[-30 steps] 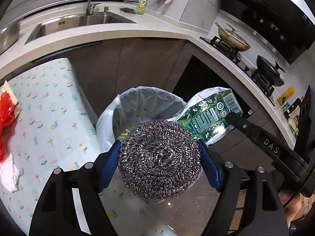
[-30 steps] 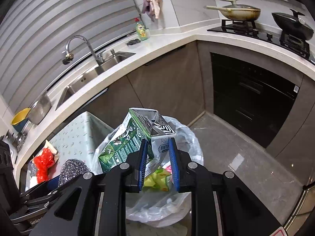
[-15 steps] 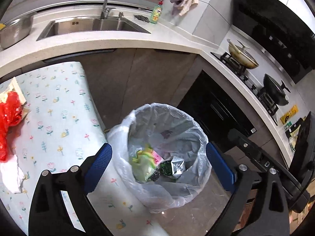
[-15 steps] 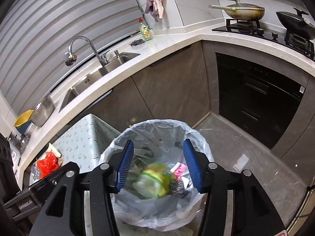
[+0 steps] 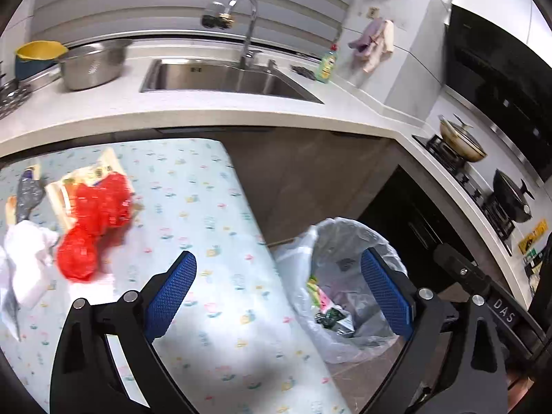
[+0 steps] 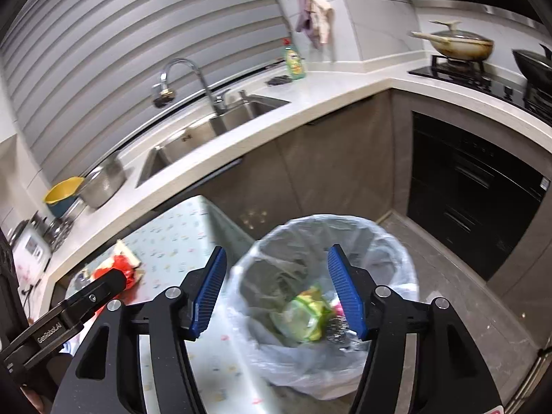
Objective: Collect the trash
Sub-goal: 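Move both grippers back over the red bag and wet-wipe pack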
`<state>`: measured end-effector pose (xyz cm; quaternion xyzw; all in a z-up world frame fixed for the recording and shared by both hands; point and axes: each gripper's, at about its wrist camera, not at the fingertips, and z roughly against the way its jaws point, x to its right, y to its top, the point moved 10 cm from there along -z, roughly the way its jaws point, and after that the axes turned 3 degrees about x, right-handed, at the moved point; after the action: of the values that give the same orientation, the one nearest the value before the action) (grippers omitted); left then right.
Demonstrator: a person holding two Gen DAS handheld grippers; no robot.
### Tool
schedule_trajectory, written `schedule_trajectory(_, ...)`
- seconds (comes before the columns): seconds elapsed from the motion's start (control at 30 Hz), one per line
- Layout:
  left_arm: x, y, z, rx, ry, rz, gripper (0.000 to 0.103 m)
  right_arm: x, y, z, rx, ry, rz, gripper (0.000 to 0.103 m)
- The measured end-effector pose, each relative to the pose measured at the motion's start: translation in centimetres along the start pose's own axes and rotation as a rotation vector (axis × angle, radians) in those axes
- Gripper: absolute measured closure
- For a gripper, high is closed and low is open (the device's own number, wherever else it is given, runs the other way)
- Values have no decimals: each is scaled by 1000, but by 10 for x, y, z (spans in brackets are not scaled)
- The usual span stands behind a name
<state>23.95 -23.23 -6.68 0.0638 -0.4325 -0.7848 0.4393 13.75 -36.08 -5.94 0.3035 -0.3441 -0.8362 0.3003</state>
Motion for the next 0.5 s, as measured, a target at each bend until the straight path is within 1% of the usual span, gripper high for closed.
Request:
schedule_trajectory(0.23, -70, 9, 36, 50, 122, 44, 11, -69, -10, -2, -16, 70, 70, 42)
schedule_trajectory(0.5, -147, 13, 77, 93, 205, 124, 11, -143, -30, -2, -39, 136, 144, 41)
